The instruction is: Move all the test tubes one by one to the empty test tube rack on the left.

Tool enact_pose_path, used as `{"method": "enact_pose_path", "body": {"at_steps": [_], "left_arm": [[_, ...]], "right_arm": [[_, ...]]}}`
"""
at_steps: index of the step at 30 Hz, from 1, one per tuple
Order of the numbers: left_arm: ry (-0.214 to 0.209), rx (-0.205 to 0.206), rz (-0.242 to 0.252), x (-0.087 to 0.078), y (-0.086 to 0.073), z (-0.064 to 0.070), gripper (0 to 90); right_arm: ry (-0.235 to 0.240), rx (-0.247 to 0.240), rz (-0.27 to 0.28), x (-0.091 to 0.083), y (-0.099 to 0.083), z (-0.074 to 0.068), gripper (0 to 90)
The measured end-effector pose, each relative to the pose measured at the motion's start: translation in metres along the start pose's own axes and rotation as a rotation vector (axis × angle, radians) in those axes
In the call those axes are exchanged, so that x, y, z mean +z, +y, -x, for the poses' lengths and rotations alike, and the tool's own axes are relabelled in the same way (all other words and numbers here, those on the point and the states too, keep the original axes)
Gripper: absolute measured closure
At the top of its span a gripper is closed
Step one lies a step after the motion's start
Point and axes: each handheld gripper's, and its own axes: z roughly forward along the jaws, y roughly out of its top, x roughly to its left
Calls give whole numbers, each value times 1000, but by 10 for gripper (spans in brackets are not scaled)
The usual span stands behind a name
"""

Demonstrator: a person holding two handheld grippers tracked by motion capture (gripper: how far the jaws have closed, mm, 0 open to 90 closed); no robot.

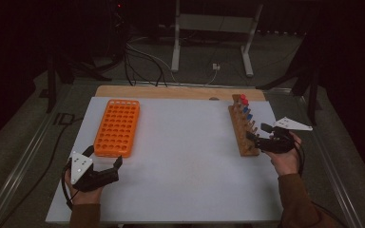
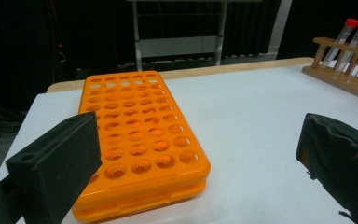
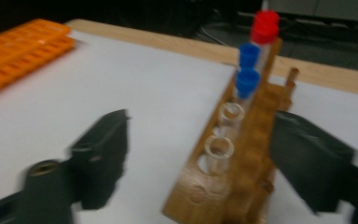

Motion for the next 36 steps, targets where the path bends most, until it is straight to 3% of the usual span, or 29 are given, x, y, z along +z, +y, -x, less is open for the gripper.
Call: {"method": "enact_pose_path", "body": {"at_steps": [4,8,17,20,26,36], "left_arm": [[-2,1,-4,1,0,1,4],[-1,0,-7,1,0,0,5],[-4,2,-13,2,-1,1,4],[-4,4,-15,2,-1,2,4],[-7,6,-18,2,-1,2,5],[-12,14,-25,3,-1,3,5]], "right_arm": [[8,-13,-26,5,-3,3,443],[-26,-41,-53,12,-5,2,584],[-50,-47,-78,21,-9,0,737],[-70,-71,-84,23,-11,-4,747],[-98,-64,-80,24,-11,-4,759],[-85,-34,-63,19,-9,-2,764]]}}
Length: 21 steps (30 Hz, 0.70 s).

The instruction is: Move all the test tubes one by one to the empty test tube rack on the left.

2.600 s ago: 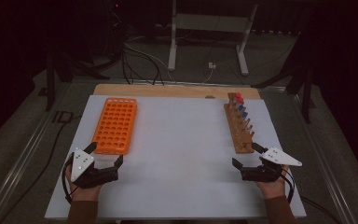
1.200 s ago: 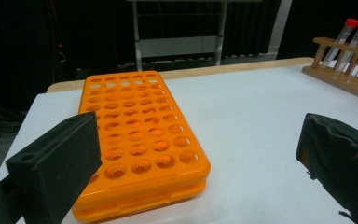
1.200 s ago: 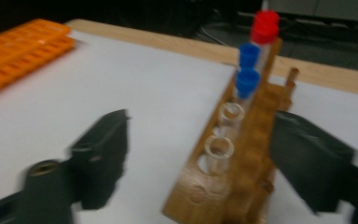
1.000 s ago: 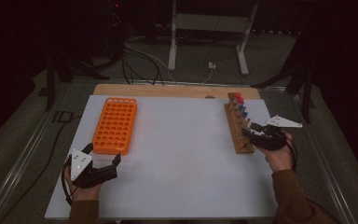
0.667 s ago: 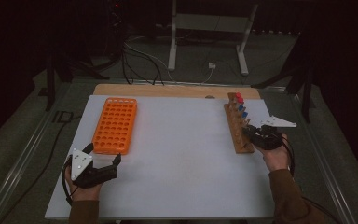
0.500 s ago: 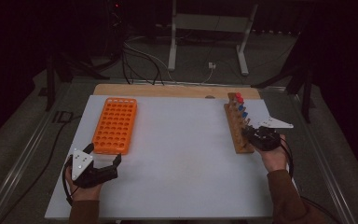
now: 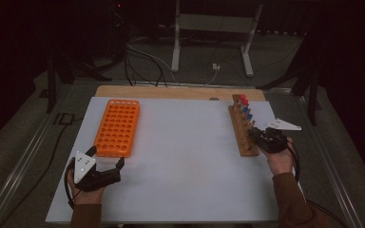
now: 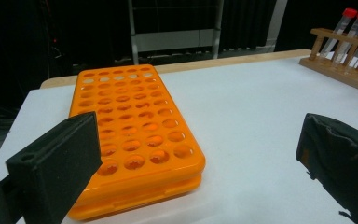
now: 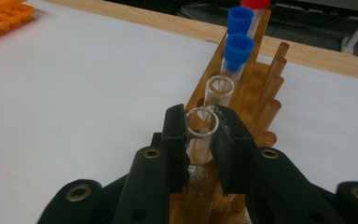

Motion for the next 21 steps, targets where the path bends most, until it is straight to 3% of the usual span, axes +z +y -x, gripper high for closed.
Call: {"method": "enact_pose_path", "body": {"at_steps": [11,15,21], "left_arm": [[1,-11,-59,5,0,0,5],[-10,-49,-63,7,5,-1,5],[-39,-20,-60,10,20,4,5]], "right_arm": [[21,11,32,-13,11,2,765],[32,0,31,-16,20,3,765],[34,-22,39,-26,34,2,765]]}}
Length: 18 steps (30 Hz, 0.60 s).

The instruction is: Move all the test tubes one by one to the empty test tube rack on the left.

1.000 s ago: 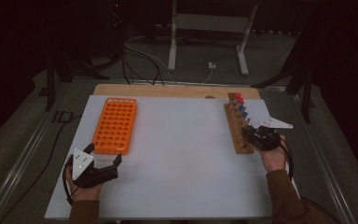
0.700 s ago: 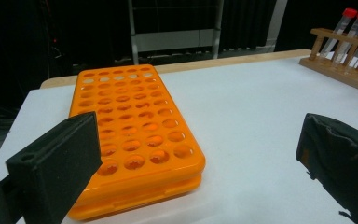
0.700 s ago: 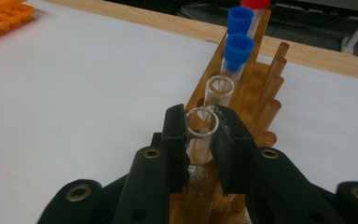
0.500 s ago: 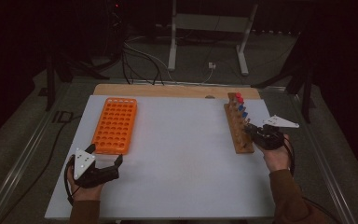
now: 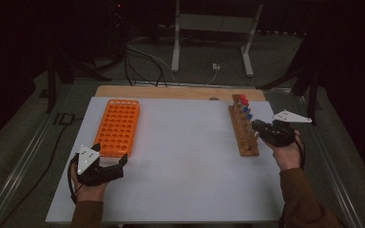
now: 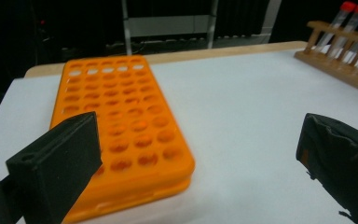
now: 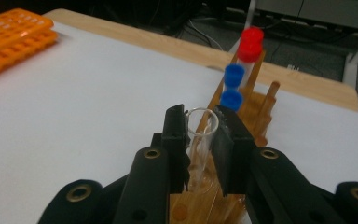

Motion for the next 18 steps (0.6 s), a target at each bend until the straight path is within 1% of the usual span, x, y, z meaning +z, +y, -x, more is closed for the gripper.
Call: {"method": "enact_pose_path", "body": {"at_steps": [4,5,6,7,8,9,10,11,14,17,18], "left_arm": [[-25,20,8,1,11,4,5],[-25,20,8,1,11,4,7],[-38,31,11,4,17,6,9],[-41,37,9,6,19,7,9],[-41,37,9,6,19,7,9],[-52,46,12,11,24,11,9],[-52,46,12,11,24,11,9],[-64,57,16,15,30,15,9],[-83,77,22,23,38,22,8],[-101,79,37,29,45,28,8],[-101,79,37,29,45,28,8]], "right_arm": [[12,-2,27,-11,11,0,766],[22,-4,34,-13,13,0,765],[28,-6,41,-16,17,-1,766],[37,-6,48,-18,19,-3,766],[37,-6,48,-18,19,-3,766],[56,-9,58,-20,23,-6,766],[56,-9,58,-20,23,-6,766],[66,-22,58,-19,26,-11,766],[90,-28,61,-16,29,-18,765],[124,-29,62,-11,31,-25,766],[130,-30,63,-10,31,-27,766]]}}
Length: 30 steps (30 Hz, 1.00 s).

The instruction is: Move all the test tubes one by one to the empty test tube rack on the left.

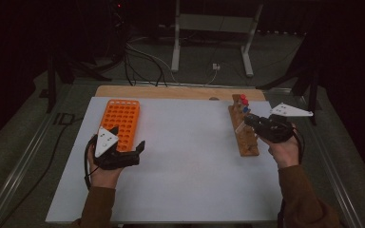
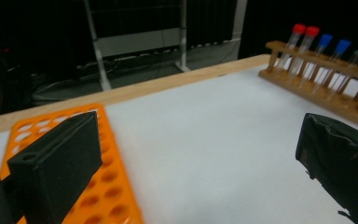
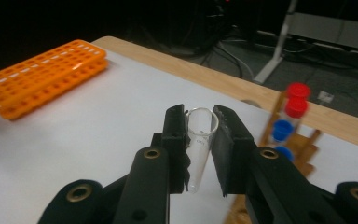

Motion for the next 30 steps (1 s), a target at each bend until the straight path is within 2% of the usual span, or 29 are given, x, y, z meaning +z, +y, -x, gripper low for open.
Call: {"method": "enact_pose_path", "body": {"at_steps": [5,14,19,20,26,30], "left_arm": [[-36,25,-11,18,9,13,8],[-78,30,-23,38,19,27,8],[-100,40,-41,47,21,33,8],[-113,53,-46,51,22,37,8],[-143,67,-57,65,23,49,8],[-150,73,-56,72,22,55,8]], "right_arm": [[36,-12,-8,9,5,-11,766],[85,-32,-24,22,9,-27,766],[107,-44,-29,27,10,-35,766],[112,-45,-31,29,11,-37,765],[137,-65,-43,37,13,-50,766],[153,-76,-53,41,14,-58,765]]}}
